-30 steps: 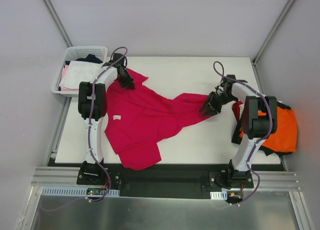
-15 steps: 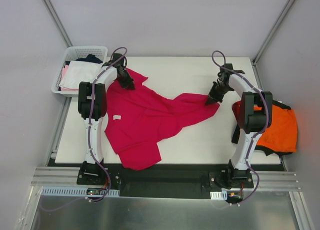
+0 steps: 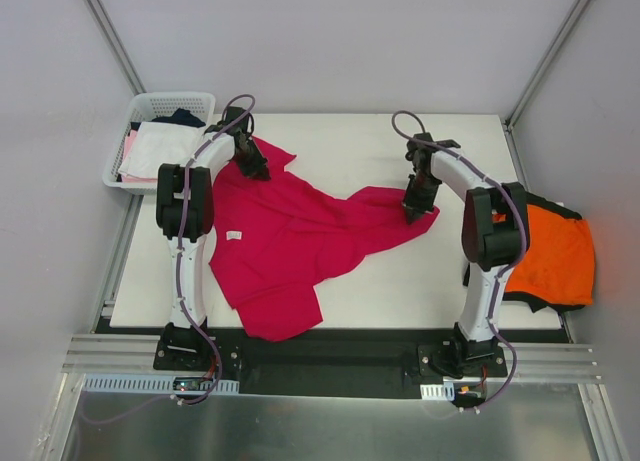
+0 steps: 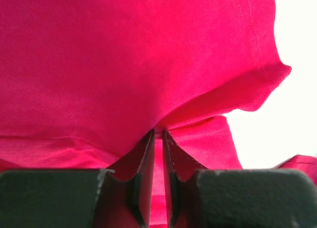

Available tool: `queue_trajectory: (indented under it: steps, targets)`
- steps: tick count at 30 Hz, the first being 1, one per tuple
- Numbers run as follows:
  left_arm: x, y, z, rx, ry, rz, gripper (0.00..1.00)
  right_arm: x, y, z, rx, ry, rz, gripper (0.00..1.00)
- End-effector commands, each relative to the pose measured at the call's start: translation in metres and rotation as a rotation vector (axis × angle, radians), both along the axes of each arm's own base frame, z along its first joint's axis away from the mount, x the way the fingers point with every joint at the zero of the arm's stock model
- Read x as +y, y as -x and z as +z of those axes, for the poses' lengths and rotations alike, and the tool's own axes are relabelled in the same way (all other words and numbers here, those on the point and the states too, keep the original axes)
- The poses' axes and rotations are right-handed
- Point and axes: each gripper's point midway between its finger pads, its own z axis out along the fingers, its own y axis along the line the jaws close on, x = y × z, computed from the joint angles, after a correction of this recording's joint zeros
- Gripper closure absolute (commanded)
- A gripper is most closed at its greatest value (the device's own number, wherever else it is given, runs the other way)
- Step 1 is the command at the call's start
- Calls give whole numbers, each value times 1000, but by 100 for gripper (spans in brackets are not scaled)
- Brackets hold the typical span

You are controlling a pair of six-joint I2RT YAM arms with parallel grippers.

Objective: Fold and stack the t-shirts
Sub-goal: Flatten the tshirt out

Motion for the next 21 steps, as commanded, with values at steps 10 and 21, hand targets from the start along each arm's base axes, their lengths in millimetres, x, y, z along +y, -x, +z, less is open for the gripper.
queue_trajectory:
  steps: [10, 21]
  targets:
    - [8, 7, 2, 19, -11, -29, 88, 37, 11, 0, 30, 109, 60, 99]
    - [7, 9, 0, 25, -9, -31, 88, 49, 27, -19, 84, 43, 30, 99]
